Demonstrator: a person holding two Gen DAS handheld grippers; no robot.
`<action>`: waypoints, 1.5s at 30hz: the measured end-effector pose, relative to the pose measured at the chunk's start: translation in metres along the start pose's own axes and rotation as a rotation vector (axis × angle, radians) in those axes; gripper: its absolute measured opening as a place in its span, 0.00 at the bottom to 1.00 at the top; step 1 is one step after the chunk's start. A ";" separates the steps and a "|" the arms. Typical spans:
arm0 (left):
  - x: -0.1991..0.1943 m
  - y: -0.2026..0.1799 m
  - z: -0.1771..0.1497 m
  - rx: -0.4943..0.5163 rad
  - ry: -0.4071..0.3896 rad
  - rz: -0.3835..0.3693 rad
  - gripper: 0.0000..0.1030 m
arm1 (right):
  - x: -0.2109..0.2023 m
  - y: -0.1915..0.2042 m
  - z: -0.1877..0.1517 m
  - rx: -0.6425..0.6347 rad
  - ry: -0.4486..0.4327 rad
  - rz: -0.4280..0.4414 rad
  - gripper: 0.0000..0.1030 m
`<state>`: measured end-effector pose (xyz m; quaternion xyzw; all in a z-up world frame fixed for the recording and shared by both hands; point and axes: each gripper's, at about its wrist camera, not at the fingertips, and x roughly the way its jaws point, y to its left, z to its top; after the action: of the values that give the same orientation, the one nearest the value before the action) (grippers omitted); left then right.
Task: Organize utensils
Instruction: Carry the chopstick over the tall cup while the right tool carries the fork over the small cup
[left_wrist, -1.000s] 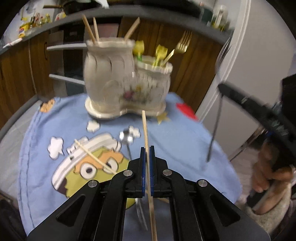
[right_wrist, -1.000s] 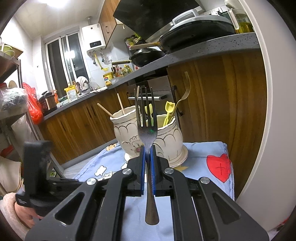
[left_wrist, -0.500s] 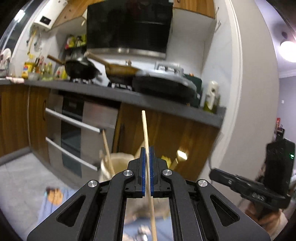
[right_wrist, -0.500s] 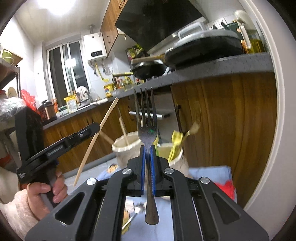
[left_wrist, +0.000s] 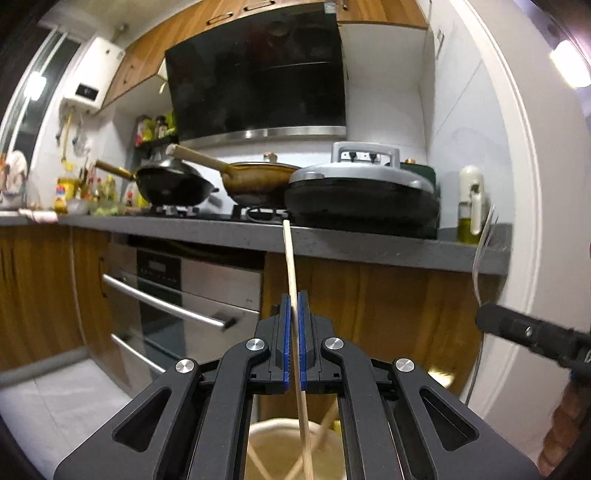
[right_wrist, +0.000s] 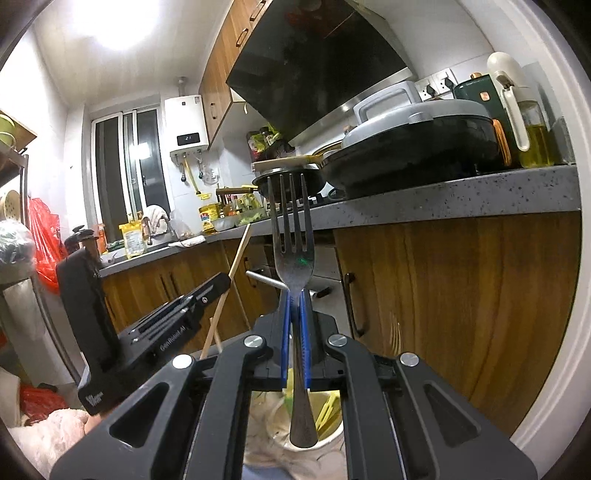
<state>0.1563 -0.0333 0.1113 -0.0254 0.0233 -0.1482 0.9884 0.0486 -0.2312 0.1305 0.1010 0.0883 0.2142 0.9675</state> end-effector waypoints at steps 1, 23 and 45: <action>0.003 -0.001 -0.002 0.014 -0.008 0.004 0.04 | 0.004 -0.001 -0.002 -0.003 0.001 -0.008 0.05; -0.012 0.000 -0.031 0.116 0.001 0.001 0.04 | 0.034 -0.009 -0.054 -0.018 0.187 -0.009 0.05; -0.038 -0.019 -0.042 0.205 -0.002 -0.003 0.17 | 0.037 -0.004 -0.069 -0.027 0.247 -0.045 0.06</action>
<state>0.1128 -0.0420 0.0723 0.0755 0.0068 -0.1514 0.9856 0.0688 -0.2076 0.0580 0.0587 0.2059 0.2045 0.9552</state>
